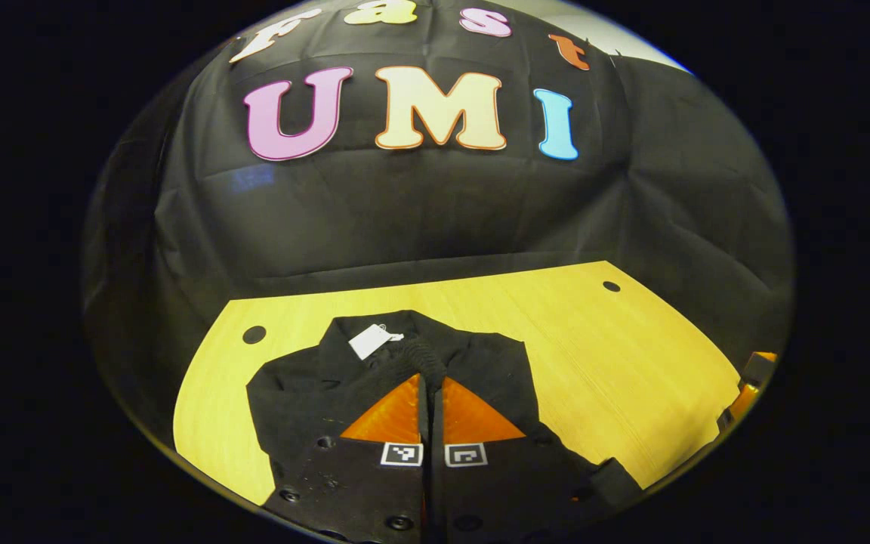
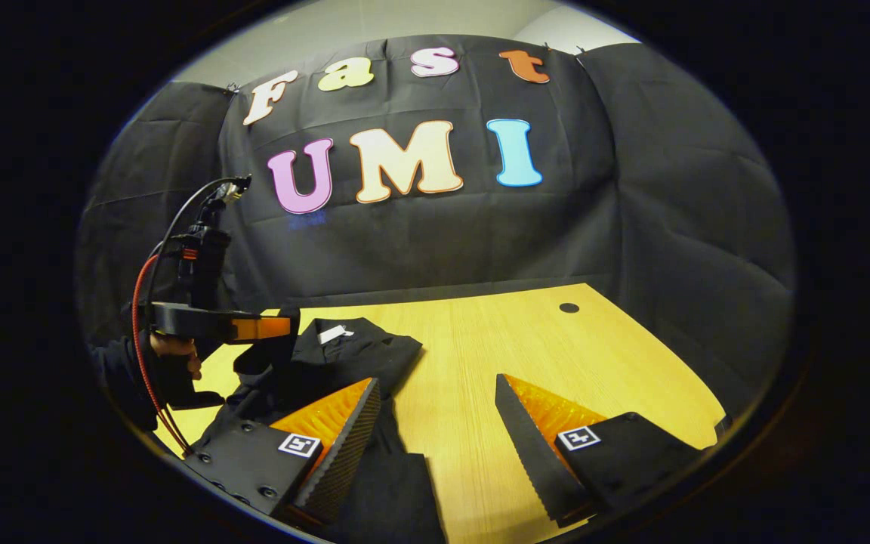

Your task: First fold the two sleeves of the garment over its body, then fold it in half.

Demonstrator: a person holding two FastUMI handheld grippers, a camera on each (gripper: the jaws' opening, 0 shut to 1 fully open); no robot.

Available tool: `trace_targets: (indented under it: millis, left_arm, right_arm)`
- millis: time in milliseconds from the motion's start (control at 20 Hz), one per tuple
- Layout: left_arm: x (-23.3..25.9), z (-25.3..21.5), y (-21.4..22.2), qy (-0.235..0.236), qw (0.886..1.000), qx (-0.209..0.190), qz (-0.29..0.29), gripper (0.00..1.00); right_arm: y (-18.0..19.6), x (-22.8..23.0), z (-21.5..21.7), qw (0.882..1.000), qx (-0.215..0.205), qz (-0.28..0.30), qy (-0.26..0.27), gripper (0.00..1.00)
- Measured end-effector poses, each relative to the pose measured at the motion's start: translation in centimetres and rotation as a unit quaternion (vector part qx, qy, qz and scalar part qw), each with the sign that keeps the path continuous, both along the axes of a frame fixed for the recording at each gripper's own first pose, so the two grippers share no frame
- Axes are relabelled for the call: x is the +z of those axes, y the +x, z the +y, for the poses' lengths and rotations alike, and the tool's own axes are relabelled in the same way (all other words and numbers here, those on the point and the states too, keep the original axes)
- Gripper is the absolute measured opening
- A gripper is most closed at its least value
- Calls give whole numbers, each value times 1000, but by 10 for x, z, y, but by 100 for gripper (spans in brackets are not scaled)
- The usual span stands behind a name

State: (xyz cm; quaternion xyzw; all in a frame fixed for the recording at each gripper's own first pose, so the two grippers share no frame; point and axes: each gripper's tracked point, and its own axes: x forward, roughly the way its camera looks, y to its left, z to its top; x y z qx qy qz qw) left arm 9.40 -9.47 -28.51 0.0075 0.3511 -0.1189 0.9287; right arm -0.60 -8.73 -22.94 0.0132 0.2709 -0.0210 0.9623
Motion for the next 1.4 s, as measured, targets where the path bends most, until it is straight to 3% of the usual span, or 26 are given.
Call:
trace_targets:
  millis: [200, 300, 350, 450, 500, 550, 900, 1050, 1400]
  left_arm:
    - [-13, -16, 7, 10, 1000, -5, 11, 0]
    - [-10, -14, 15, 24, 1000, 16, -2, 0]
    - [-7, -16, 21, 9, 1000, 26, -15, 2]
    - [13, -20, 26, -18, 998, 48, -46, 100]
    - [31, -13, 22, -24, 996, 56, -61, 94]
    - [38, -8, 19, -23, 995, 60, -71, 99]
    - [92, 53, -47, -22, 986, 116, -116, 97]
    - [104, 82, -74, -20, 983, 127, -130, 95]
    - [97, 140, -151, 11, 987, 126, -95, 92]
  right_arm:
    - [-3, -2, -12, 1000, -9, 6, 1, 98]
    - [-3, -4, -16, 1000, -8, 10, 4, 98]
    - [-3, -4, -18, 1000, -6, 10, 5, 98]
    - [0, -4, -20, 1000, 2, 8, 8, 98]
    - [1, -3, -20, 1000, 10, 8, 9, 98]
    - [1, -3, -20, 1000, 19, 7, 10, 98]
    - [-6, -16, -1, 994, 101, 26, 28, 98]
    - [-14, -12, 11, 994, 107, 23, 27, 98]
    - [-49, -26, 43, 994, 100, 46, 16, 98]
